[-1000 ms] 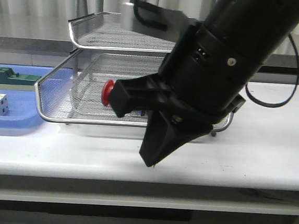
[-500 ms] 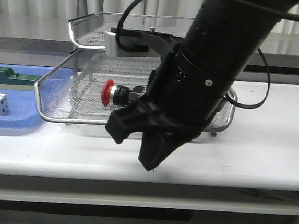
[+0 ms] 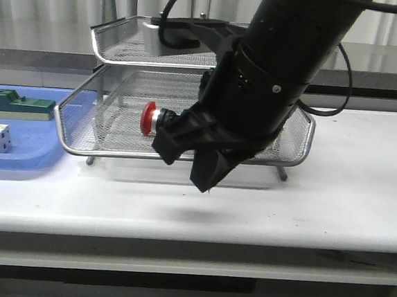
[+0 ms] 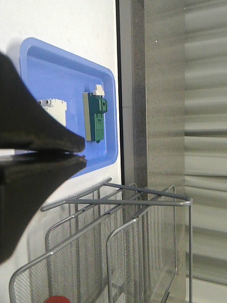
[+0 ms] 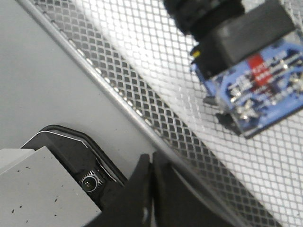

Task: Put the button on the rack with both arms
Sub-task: 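Push the middle tray back into the rack with the right gripper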

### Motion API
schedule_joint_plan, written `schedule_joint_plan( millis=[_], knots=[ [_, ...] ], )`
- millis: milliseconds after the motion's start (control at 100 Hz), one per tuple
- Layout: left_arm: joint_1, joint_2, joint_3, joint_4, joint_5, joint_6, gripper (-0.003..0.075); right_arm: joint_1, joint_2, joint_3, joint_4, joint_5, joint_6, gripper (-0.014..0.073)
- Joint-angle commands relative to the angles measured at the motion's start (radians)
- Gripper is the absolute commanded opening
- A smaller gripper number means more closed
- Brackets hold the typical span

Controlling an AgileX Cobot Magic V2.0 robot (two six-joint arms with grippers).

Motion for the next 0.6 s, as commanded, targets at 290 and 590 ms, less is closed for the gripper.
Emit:
schedule_joint_plan(
  millis=[290, 590],
  knots=[
    [0.004, 0.007, -0.027, -0.016, -0.078, -0.007, -0.0020, -0.112, 0.004, -0.094, -0.039, -0.076, -0.011, -0.0066],
    [0.004, 0.007, -0.027, -0.016, -0.078, -0.007, -0.0020, -0.129, 0.092, -0.190, -0.118, -0.070, -0.011, -0.0066]
  ],
)
